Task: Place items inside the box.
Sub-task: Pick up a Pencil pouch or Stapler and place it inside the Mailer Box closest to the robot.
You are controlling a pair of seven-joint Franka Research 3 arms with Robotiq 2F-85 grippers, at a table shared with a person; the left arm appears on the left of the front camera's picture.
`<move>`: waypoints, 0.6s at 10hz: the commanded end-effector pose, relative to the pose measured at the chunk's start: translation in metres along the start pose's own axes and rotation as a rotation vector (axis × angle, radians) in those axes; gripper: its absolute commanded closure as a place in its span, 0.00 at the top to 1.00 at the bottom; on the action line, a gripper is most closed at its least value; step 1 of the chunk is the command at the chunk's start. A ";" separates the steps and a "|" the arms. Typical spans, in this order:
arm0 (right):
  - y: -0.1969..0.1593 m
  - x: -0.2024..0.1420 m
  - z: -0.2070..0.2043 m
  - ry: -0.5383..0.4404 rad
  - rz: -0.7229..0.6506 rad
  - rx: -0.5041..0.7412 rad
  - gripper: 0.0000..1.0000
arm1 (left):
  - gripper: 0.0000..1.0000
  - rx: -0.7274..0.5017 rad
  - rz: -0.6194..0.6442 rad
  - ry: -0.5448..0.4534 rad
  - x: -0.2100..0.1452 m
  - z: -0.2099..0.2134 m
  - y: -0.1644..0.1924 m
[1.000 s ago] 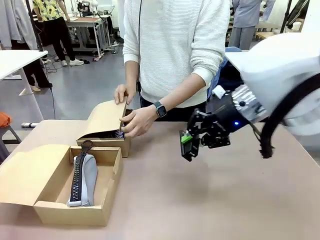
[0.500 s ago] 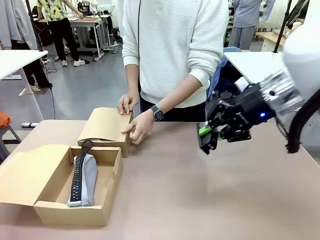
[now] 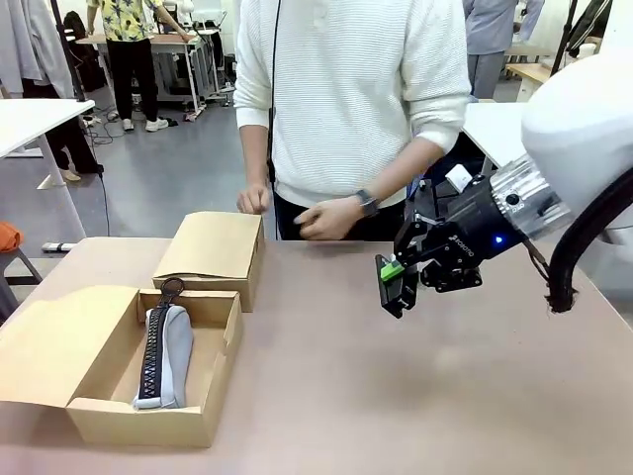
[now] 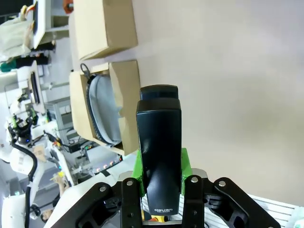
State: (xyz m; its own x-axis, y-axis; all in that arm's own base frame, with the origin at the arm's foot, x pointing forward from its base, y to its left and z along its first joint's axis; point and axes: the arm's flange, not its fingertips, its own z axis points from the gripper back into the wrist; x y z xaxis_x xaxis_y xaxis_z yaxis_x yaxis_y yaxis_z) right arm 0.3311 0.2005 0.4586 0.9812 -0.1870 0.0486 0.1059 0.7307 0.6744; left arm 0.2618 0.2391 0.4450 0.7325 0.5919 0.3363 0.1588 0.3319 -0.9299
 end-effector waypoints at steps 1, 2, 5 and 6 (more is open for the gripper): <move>0.000 -0.001 -0.001 0.002 0.002 -0.002 0.32 | 1.00 -0.024 -0.012 -0.012 0.001 -0.001 -0.002; 0.012 0.003 -0.012 0.034 0.036 -0.015 0.32 | 1.00 -0.024 -0.012 -0.012 0.001 -0.001 -0.002; 0.092 0.014 -0.070 0.039 0.188 -0.025 0.32 | 1.00 -0.024 -0.012 -0.012 0.001 -0.001 -0.002; 0.124 0.012 -0.097 0.052 0.235 -0.026 0.32 | 1.00 -0.024 -0.012 -0.012 0.001 -0.001 -0.002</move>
State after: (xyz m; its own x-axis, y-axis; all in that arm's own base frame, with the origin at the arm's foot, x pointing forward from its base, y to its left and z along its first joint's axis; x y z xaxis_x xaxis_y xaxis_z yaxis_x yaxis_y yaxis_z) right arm 0.3485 0.3164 0.4709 0.9927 -0.0058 0.1208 -0.0742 0.7597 0.6460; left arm 0.2620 0.2389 0.4449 0.7331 0.5913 0.3360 0.1586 0.3318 -0.9299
